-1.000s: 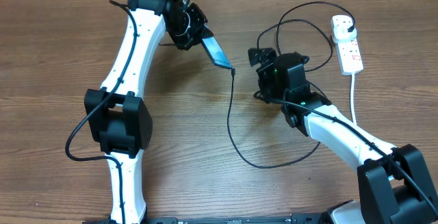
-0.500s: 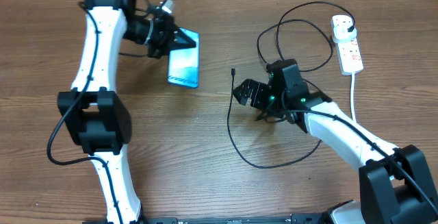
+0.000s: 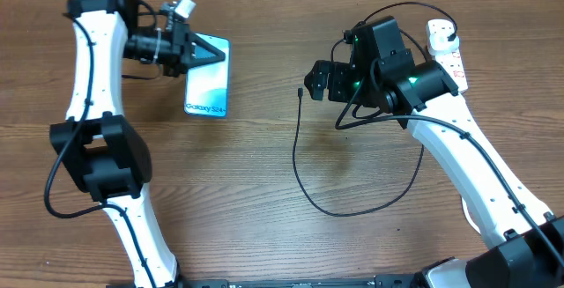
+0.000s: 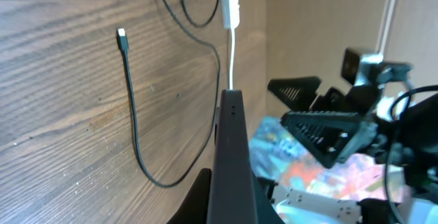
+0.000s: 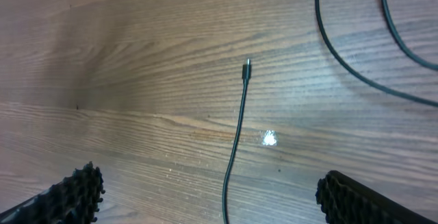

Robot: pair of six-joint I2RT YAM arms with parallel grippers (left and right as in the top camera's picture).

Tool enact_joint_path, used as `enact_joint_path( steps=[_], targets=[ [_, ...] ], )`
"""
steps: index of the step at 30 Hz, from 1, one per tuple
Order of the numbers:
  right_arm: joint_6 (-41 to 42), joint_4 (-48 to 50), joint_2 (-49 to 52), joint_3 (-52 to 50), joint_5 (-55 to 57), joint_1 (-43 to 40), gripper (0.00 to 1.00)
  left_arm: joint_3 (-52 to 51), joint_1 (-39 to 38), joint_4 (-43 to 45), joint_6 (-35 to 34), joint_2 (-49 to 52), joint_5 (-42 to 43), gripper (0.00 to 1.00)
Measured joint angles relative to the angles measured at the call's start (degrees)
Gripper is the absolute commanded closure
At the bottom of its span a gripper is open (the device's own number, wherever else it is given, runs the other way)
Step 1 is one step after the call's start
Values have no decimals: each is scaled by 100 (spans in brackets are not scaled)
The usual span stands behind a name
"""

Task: Plug charger to phone and switch on socket
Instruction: 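Lower the right gripper onto the cable's USB-C end and close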

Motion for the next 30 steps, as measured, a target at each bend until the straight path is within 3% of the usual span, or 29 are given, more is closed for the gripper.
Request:
enact_joint_path(
  steps=[5, 9, 17, 28, 30],
  targets=[
    [-310, -452, 629, 682, 33, 26, 0, 0, 435, 7, -52, -35, 111, 96],
    [-570, -874, 1685, 1641, 94, 81, 0, -2, 763, 7, -345, -321, 111, 96],
    [-737, -636, 3051, 2070, 170, 114, 0, 0, 728, 302, -1991, -918, 201, 96],
    [-761, 291, 3348, 1871, 186, 125, 43, 0, 608, 951, -3672, -916, -876, 96],
    [-772, 407, 3348, 1709, 184, 144, 46, 0, 531, 1093, -3871, -916, -1001, 96]
  ],
)
